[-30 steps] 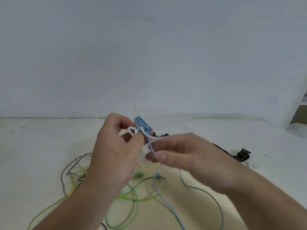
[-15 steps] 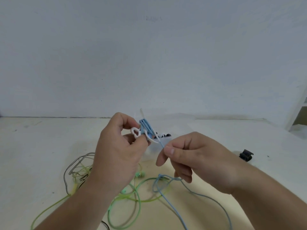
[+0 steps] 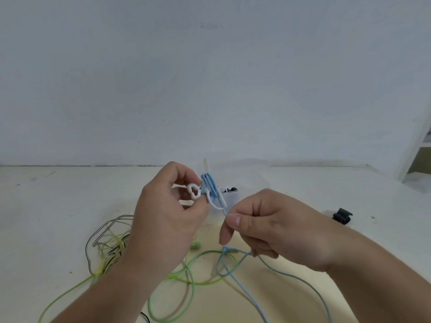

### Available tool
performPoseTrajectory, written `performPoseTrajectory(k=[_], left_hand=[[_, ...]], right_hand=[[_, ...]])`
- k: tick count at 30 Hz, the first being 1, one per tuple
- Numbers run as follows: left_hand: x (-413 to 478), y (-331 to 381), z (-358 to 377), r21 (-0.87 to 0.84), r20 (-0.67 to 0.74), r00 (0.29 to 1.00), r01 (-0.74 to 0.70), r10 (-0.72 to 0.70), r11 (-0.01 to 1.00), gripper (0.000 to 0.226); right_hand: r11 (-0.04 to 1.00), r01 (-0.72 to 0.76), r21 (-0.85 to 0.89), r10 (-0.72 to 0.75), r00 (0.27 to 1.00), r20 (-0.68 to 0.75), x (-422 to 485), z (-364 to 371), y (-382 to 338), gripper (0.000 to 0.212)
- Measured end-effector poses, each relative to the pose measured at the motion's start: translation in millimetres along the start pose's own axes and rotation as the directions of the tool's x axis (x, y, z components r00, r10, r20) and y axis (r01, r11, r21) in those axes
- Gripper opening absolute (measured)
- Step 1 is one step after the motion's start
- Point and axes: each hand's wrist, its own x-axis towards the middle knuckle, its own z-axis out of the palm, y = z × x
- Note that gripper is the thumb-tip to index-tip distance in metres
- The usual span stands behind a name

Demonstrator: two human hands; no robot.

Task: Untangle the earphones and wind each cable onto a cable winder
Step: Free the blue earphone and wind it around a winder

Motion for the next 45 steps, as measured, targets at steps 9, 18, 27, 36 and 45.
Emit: performPoseTrajectory(k=[9, 18, 27, 36, 45], left_hand=[[-3, -1, -1, 0.266, 0.186, 0.921, -0.382, 0.342, 0.885, 0.024], [-4, -4, -1, 0.303, 0.293, 0.909, -0.381, 0.295, 0.873, 0.02], [-9, 3, -1, 0.162, 0.392, 0.913, -0.191, 0.115, 0.968, 0.036], [-8, 9, 0, -0.178, 0.314, 0.949, 0.066, -0.007, 0.982, 0.034], [-2, 3, 1, -0.079, 0.059, 0.998, 0.036, -0.032, 0.996, 0.033]], right_hand=[[0.996, 0.036, -0.078, -0.041, 0.997, -0.059, 2, 1, -3, 0.035], [0.989, 0.118, -0.088, -0.123, 0.991, -0.052, -3, 0, -7, 0.036], [0.951, 0.045, -0.306, -0.221, 0.789, -0.573, -2, -19, -4, 0.021], [0.943, -0.1, -0.316, 0.004, 0.957, -0.291, 7, -12, 10, 0.039], [0.979, -0.019, -0.204, 0.021, 1.0, 0.008, 5, 1, 8, 0.028]])
